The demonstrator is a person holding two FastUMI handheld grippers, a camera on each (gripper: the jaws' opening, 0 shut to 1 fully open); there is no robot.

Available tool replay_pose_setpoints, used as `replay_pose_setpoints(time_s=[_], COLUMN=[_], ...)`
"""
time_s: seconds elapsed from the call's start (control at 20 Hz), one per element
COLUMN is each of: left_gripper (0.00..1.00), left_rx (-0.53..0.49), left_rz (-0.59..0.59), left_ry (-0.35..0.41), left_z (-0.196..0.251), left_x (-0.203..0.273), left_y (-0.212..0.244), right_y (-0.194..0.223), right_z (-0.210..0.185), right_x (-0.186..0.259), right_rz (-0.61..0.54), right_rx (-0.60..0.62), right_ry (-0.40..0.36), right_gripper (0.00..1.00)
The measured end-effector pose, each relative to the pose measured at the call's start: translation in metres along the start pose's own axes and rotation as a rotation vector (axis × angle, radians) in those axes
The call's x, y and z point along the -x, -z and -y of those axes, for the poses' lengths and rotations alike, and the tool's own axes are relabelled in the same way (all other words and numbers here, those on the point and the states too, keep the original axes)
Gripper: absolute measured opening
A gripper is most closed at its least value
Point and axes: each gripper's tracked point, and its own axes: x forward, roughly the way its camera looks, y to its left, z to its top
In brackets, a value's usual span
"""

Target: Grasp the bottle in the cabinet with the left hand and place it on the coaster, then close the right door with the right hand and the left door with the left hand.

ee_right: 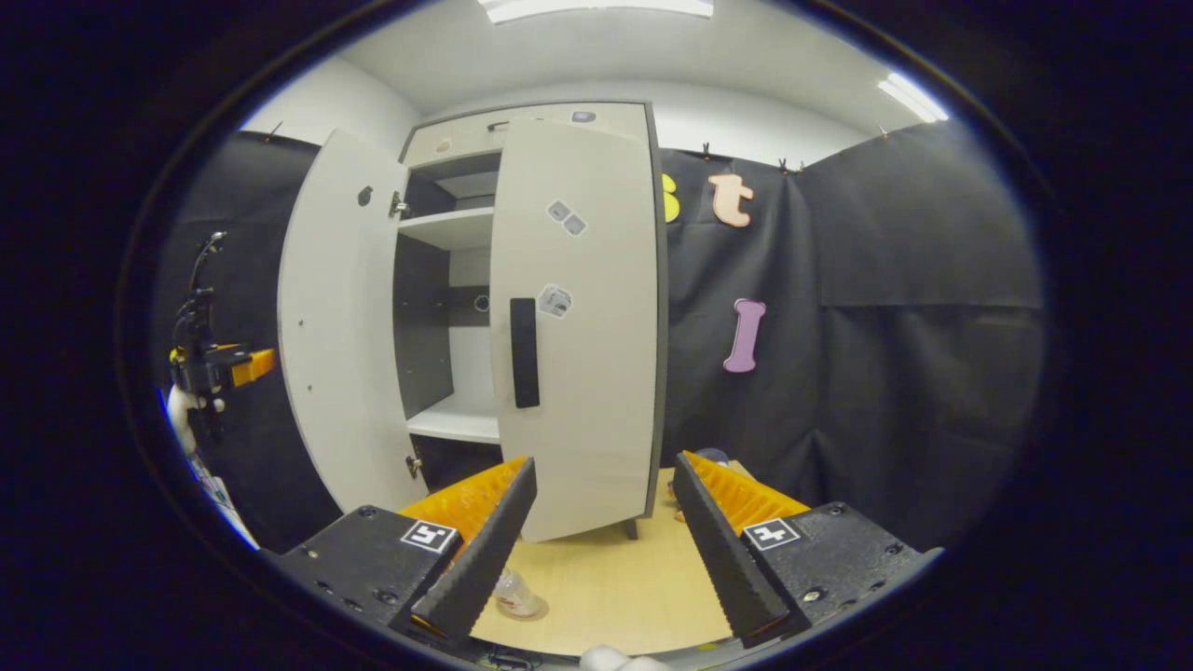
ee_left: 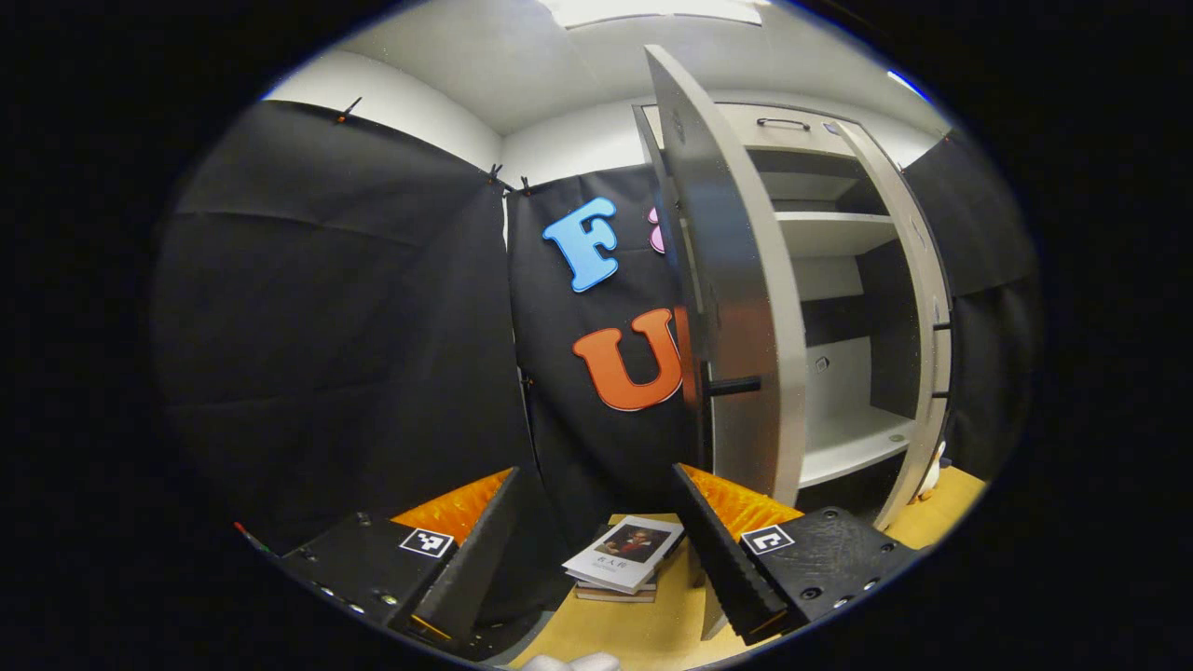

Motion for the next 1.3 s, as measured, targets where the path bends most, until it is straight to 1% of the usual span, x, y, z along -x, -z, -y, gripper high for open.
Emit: replay_pose_setpoints(time_s=[0.1,0.2,0.25,0.3,0.35,0.4,0.5,0.65,0.75,0.9,0.95,1.0,1.15,1.3], left_gripper=[0.96,0.96,0.92,0.91,0.92,0.91,0.90,0.89,0.88,0.87,0.84,0.87,0.87,0.87], left_rx=[0.008,0.011,0.002,-0.007,-0.010,-0.008,0.002,0.013,0.029,0.018,0.015,0.017,0.031,0.023], left_rz=[0.007,0.010,0.020,0.018,0.018,0.021,0.020,0.015,0.008,0.012,0.014,0.014,0.012,0.019], left_ry=[0.009,0.025,0.023,0.023,0.020,0.021,0.022,0.001,0.005,0.003,0.003,0.005,0.040,0.081], left_z=[0.003,0.005,0.005,0.007,0.007,0.009,0.012,0.014,0.020,0.032,0.036,0.042,0.062,0.087], left_x=[-0.015,-0.018,-0.019,-0.017,-0.017,-0.017,-0.015,-0.015,-0.013,-0.009,-0.007,-0.006,-0.002,-0.003], left_y=[-0.004,-0.006,-0.008,-0.008,-0.007,-0.007,-0.006,-0.006,-0.007,-0.009,-0.010,-0.010,-0.013,-0.019], right_y=[0.003,0.003,0.003,0.002,0.002,0.002,-0.002,-0.009,-0.013,-0.013,-0.014,-0.014,-0.015,-0.014], right_z=[0.001,0.002,0.002,0.002,0.001,-0.001,-0.002,-0.003,0.000,0.005,0.007,0.010,0.016,0.023], right_x=[0.004,0.005,0.005,0.004,0.002,-0.001,-0.005,-0.010,-0.013,-0.015,-0.016,-0.017,-0.018,-0.019], right_rz=[-0.014,-0.016,-0.013,-0.012,-0.014,-0.014,-0.011,0.001,0.006,0.006,0.005,0.003,0.002,-0.001], right_rx=[0.005,0.000,-0.003,-0.004,-0.004,-0.003,0.001,0.007,0.013,0.021,0.023,0.025,0.029,0.026], right_ry=[0.010,0.014,0.014,0.012,0.005,-0.003,-0.020,-0.047,-0.057,-0.067,-0.071,-0.074,-0.077,-0.080], right_gripper=[0.95,0.97,0.97,0.97,0.95,0.97,0.97,0.97,0.97,0.97,0.97,0.97,0.97,0.97])
